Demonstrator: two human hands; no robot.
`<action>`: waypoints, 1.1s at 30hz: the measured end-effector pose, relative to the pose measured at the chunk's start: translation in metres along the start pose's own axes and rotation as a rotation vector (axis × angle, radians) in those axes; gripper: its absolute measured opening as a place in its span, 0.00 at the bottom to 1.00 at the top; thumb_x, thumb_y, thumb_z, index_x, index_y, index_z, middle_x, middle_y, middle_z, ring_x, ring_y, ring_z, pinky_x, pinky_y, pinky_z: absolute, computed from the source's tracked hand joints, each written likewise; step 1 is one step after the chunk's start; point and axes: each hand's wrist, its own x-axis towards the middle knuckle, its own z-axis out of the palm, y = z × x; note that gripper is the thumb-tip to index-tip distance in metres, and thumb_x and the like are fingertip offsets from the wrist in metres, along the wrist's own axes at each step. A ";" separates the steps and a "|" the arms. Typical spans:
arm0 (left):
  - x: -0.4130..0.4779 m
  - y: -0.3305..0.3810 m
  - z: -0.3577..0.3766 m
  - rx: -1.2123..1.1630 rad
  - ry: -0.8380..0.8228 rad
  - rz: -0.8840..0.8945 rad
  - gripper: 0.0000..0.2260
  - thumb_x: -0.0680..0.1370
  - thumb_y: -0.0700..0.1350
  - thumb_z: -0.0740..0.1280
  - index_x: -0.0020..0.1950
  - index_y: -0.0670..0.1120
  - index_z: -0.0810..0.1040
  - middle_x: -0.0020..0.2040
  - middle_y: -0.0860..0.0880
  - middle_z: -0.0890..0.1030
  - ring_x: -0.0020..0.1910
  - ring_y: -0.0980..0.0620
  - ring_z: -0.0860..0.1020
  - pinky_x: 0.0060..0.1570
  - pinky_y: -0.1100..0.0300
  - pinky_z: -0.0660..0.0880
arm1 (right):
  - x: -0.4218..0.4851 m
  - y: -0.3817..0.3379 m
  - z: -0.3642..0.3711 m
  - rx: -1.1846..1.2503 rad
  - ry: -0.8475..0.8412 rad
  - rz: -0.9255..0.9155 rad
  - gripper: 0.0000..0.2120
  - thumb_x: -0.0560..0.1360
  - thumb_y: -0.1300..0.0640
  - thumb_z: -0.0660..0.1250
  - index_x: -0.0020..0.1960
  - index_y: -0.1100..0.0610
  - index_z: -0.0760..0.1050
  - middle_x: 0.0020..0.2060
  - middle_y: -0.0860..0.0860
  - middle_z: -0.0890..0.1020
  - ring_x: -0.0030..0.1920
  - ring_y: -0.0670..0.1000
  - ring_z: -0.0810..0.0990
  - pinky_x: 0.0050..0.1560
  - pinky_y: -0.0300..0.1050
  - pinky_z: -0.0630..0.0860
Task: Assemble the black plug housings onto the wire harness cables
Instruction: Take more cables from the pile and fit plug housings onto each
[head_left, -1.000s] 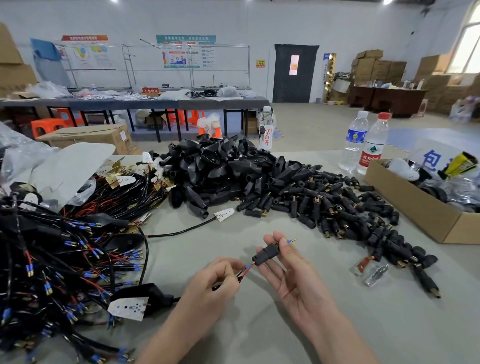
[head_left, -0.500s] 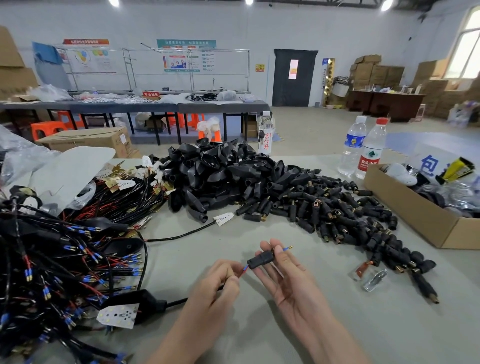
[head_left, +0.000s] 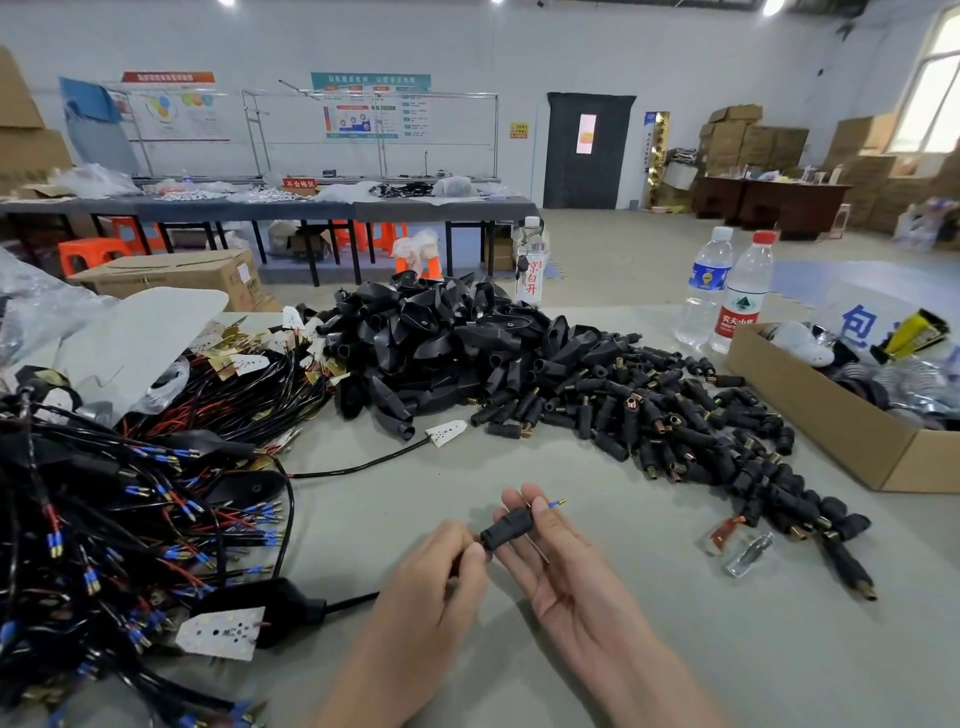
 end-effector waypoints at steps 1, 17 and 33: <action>0.000 -0.002 0.001 0.010 0.004 0.004 0.09 0.82 0.47 0.59 0.42 0.50 0.71 0.34 0.56 0.71 0.34 0.57 0.69 0.38 0.61 0.66 | 0.000 0.003 0.001 -0.002 -0.001 0.006 0.17 0.71 0.60 0.69 0.58 0.64 0.79 0.55 0.60 0.84 0.50 0.56 0.86 0.41 0.48 0.84; -0.001 -0.007 -0.003 -0.122 -0.040 -0.114 0.10 0.82 0.59 0.52 0.48 0.58 0.70 0.48 0.58 0.81 0.50 0.56 0.80 0.53 0.59 0.74 | 0.004 -0.001 -0.002 -0.002 0.057 -0.066 0.12 0.77 0.61 0.65 0.58 0.65 0.78 0.53 0.60 0.85 0.49 0.56 0.86 0.39 0.46 0.83; 0.002 -0.013 -0.006 0.151 0.113 -0.112 0.15 0.75 0.68 0.50 0.45 0.59 0.66 0.32 0.59 0.74 0.30 0.53 0.70 0.33 0.56 0.66 | 0.003 0.006 0.000 -0.060 0.015 -0.030 0.18 0.71 0.60 0.69 0.58 0.67 0.79 0.54 0.61 0.85 0.52 0.56 0.86 0.41 0.43 0.83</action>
